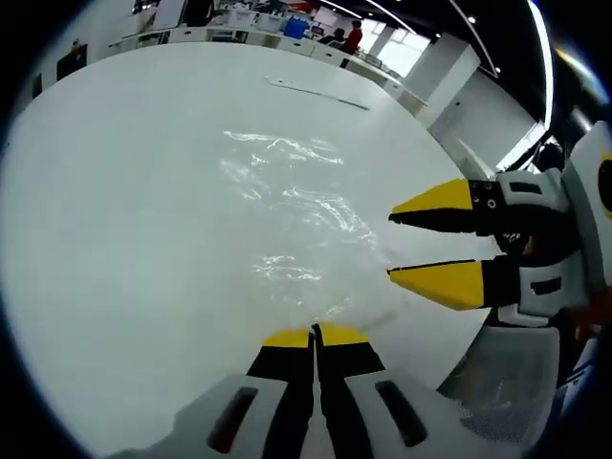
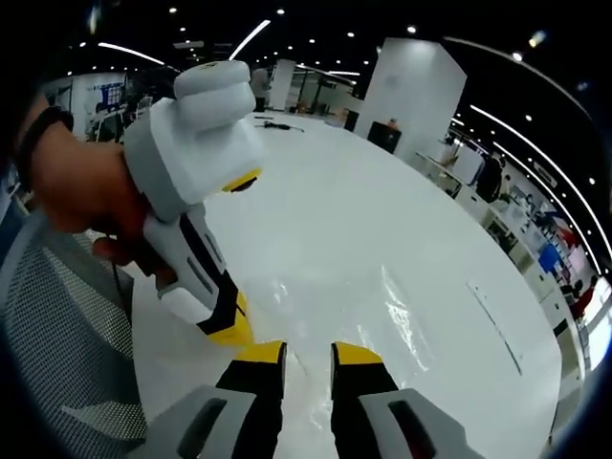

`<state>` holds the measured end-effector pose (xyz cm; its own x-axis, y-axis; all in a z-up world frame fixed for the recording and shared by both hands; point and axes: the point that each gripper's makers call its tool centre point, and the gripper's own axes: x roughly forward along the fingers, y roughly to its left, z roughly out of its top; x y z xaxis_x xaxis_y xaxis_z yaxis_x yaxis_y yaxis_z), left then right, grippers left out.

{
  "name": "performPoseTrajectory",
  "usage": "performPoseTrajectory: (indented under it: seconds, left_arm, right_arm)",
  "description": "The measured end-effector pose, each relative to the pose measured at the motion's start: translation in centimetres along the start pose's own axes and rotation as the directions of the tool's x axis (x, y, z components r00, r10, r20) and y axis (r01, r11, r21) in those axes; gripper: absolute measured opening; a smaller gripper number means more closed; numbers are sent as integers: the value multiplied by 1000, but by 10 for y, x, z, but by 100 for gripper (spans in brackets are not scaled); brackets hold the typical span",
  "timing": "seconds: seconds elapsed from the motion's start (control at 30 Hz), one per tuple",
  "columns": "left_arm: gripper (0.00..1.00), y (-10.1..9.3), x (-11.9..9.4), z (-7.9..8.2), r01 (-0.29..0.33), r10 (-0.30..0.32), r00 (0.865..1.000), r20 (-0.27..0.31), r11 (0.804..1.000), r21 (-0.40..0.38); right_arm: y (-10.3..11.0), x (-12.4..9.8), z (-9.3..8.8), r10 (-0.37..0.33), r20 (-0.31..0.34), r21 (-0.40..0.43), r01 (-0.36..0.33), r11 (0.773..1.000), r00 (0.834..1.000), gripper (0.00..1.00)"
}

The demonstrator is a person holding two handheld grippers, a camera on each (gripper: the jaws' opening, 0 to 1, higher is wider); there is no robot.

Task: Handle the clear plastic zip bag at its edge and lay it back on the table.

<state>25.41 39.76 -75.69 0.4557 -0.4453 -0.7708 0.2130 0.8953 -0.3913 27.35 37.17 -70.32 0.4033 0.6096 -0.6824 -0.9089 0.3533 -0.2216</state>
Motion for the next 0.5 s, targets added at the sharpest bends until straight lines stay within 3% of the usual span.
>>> performPoseTrajectory:
  seconds: [0.5]
  left_arm:
    - [0, -8, 0, 1, 2, -3, 1000, -4, 1000, -8]
  right_arm:
    - [-2, -8, 5, -13, 38, 16, 13, 1000, 999, 18]
